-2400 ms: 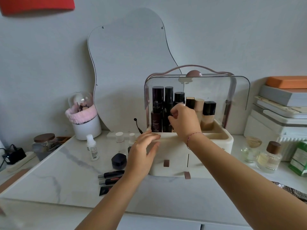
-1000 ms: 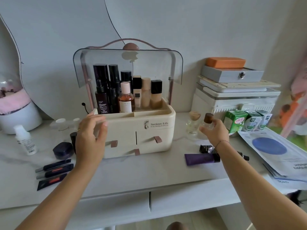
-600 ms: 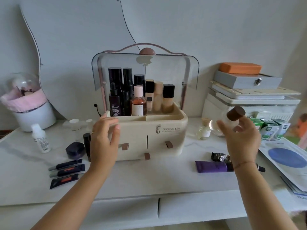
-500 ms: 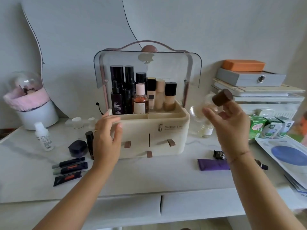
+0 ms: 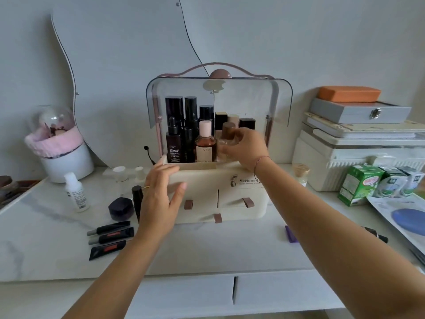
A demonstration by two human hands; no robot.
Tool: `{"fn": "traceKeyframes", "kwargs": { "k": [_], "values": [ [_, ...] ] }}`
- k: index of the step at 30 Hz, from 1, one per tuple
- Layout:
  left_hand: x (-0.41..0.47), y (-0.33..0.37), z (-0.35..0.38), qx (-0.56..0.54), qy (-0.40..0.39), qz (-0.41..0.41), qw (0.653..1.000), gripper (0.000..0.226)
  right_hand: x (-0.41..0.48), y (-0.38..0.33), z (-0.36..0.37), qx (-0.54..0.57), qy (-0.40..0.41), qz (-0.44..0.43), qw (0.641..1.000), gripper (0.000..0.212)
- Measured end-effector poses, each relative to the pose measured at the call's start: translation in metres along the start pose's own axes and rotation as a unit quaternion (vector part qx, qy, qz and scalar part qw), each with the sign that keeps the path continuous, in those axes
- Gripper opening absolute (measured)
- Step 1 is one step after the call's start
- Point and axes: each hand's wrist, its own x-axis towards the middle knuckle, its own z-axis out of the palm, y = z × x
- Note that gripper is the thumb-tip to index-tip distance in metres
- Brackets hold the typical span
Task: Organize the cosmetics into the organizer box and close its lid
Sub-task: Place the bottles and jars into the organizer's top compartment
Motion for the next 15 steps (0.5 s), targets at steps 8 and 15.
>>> {"fn": "traceKeyframes", "kwargs": {
  "k": [8, 15],
  "values": [
    [-0.001, 0.001, 0.003, -0.002, 0.009, -0.009, 1.0, 0.04, 0.005, 0.007, -0.009, -0.024, -0.055, 0.038, 0.997, 0.063],
    [-0.001, 0.0, 0.004, 0.008, 0.015, 0.002, 1.0, 0.039, -0.038, 0.008, -0.03, 0.011, 0.122, -0.065, 0.99, 0.024]
  ]
}}
